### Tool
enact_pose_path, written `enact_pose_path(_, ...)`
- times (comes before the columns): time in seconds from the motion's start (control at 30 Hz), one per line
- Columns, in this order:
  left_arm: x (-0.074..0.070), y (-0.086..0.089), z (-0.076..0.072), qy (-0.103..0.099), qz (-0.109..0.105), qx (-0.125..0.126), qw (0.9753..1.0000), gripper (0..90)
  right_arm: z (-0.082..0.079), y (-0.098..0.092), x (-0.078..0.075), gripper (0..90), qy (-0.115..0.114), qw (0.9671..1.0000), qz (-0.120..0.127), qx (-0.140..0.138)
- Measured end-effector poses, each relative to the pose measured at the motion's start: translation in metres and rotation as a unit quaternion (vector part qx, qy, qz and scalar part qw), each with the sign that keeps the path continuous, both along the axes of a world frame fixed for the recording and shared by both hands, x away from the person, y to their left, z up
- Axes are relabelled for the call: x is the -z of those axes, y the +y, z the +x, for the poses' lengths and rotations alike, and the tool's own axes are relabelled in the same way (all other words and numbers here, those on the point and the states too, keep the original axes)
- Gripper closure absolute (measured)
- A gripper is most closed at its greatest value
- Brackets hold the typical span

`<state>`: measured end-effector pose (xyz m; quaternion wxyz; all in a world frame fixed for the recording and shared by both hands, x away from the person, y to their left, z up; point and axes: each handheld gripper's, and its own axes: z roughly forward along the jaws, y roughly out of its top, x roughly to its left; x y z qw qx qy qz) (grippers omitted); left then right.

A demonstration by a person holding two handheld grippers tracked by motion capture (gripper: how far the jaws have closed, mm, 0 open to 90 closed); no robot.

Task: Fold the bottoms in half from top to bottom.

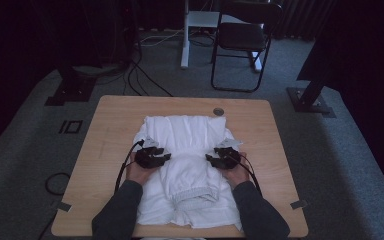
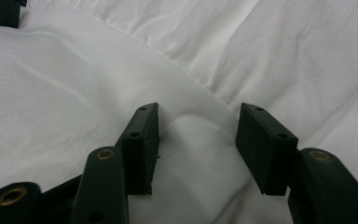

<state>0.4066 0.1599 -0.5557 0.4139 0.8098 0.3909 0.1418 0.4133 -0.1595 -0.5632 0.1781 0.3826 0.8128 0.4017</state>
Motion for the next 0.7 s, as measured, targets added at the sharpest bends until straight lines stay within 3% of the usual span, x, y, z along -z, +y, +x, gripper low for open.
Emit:
enact_pose_path(0.27,0.001,-0.001,-0.021,-0.005,0.008,0.003,0.9999,54.9,-0.023,0.002,0.001,48.2,-0.004,1.0,-0.004,0.003)
enact_pose_path(0.7,0.001,-0.001,-0.038,-0.011,0.011,-0.002,0.9999,53.4,-0.033,0.002,0.002,48.1,-0.001,1.0,0.001,-0.005)
